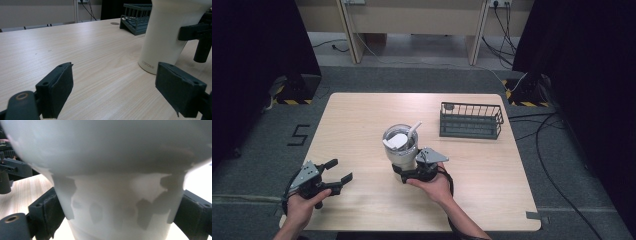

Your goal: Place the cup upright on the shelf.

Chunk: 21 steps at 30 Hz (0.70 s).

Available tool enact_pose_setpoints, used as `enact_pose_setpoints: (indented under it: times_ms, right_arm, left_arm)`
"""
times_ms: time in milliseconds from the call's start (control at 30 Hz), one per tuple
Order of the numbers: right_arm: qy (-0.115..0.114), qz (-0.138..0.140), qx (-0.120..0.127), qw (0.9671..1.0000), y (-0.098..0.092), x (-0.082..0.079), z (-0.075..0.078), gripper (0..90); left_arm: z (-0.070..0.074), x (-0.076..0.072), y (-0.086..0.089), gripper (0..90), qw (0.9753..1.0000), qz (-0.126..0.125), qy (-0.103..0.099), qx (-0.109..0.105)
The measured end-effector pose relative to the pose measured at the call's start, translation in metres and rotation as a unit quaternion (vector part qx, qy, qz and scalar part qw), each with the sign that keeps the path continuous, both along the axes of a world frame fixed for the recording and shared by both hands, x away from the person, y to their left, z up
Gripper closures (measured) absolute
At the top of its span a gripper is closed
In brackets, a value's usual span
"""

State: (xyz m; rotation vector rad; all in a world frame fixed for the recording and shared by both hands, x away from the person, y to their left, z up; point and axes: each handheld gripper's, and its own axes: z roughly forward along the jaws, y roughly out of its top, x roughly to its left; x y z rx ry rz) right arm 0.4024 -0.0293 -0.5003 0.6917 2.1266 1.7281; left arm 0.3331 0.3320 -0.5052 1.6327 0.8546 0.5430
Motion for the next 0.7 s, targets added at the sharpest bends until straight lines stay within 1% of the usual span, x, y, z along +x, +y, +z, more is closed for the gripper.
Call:
enact_pose_setpoints:
  times_ms: [267, 700]
  right_arm:
    - [-0.007, -0.001, -0.003, 1.0000, 0.0001, -0.0002, 0.0007, 10.6]
    - [-0.007, -0.005, -0.009, 0.9999, 0.0017, -0.0015, 0.0026, 10.9]
  left_arm:
    - [-0.0003, 0.0002, 0.0005, 14.4, 1.0000, 0.001, 0.001, 0.000]
    - [-0.0002, 0.0002, 0.0009, 14.5, 1.0000, 0.000, 0.001, 0.001]
